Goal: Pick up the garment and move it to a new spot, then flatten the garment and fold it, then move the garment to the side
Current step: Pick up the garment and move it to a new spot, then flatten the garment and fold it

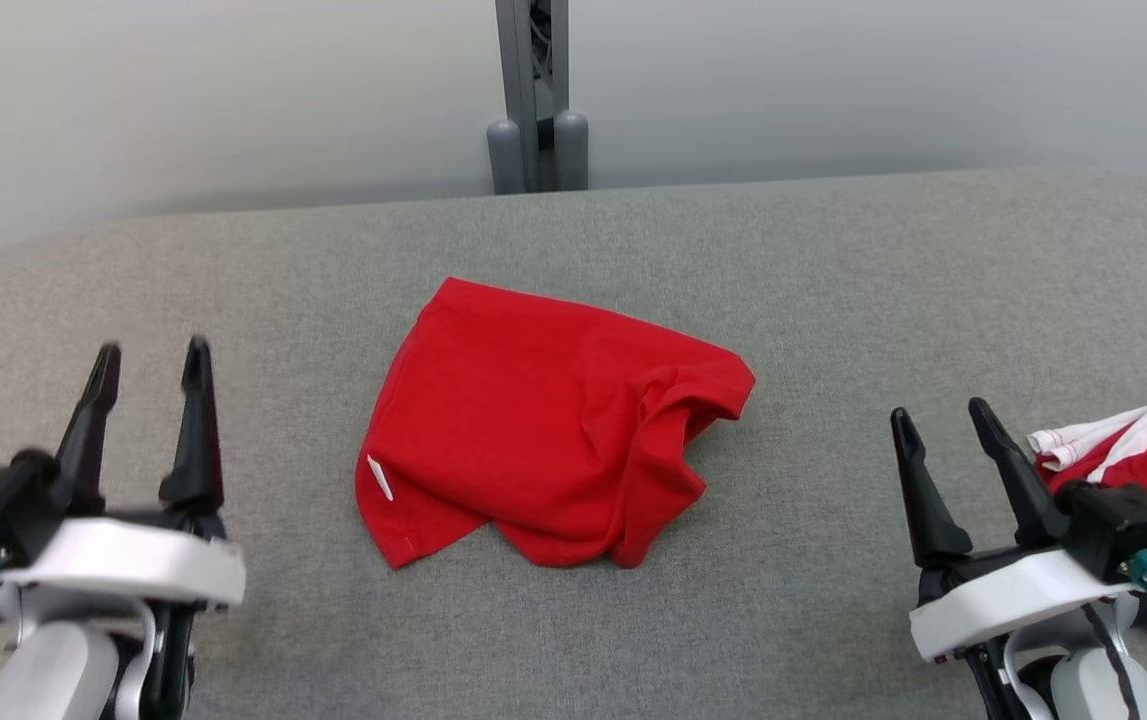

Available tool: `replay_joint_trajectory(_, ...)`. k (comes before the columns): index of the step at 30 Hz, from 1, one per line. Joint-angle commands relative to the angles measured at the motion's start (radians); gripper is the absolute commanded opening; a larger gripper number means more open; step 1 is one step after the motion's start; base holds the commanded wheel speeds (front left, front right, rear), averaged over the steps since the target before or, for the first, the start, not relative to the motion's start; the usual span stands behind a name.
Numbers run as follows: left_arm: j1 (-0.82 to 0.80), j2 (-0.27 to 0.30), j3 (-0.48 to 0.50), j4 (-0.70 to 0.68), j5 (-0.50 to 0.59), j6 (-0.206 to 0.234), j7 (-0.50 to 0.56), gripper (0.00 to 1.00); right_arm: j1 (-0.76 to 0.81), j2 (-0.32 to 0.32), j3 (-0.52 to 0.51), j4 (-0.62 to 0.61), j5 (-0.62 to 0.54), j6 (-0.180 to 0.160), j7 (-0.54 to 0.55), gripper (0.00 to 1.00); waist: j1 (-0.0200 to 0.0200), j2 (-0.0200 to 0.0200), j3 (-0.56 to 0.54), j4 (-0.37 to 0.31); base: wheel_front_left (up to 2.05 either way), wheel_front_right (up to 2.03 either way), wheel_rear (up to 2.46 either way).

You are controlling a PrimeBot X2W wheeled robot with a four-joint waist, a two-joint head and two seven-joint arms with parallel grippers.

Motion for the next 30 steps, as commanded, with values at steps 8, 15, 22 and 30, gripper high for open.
replay_joint_trajectory(8, 0.133, 0.023, 0.001, -0.023, 0.047, 0.039, -0.016, 1.00, 0.047, -0.005, -0.011, -0.009, -0.025, 0.000, 0.020, 1.00, 0.0000, 0.0000, -0.053, 0.003, 0.00, 0.00, 0.00)
replay_joint_trajectory(15, 0.217, 0.017, -0.005, -0.052, 0.082, 0.063, -0.021, 1.00, 0.081, -0.005, -0.020, -0.006, -0.034, 0.000, 0.029, 1.00, 0.0000, 0.0000, -0.089, 0.007, 0.00, 0.00, 0.00)
replay_joint_trajectory(22, 0.251, 0.006, -0.015, -0.061, 0.085, 0.059, -0.024, 1.00, 0.098, -0.005, -0.037, -0.016, -0.033, 0.000, 0.033, 1.00, 0.0000, 0.0000, -0.100, 0.014, 0.00, 0.00, 0.00)
replay_joint_trajectory(30, 0.240, 0.003, -0.023, -0.051, 0.081, 0.057, -0.018, 1.00, 0.100, -0.005, -0.040, -0.019, -0.029, 0.000, 0.036, 1.00, 0.0000, 0.0000, -0.100, 0.013, 0.00, 0.00, 0.00)
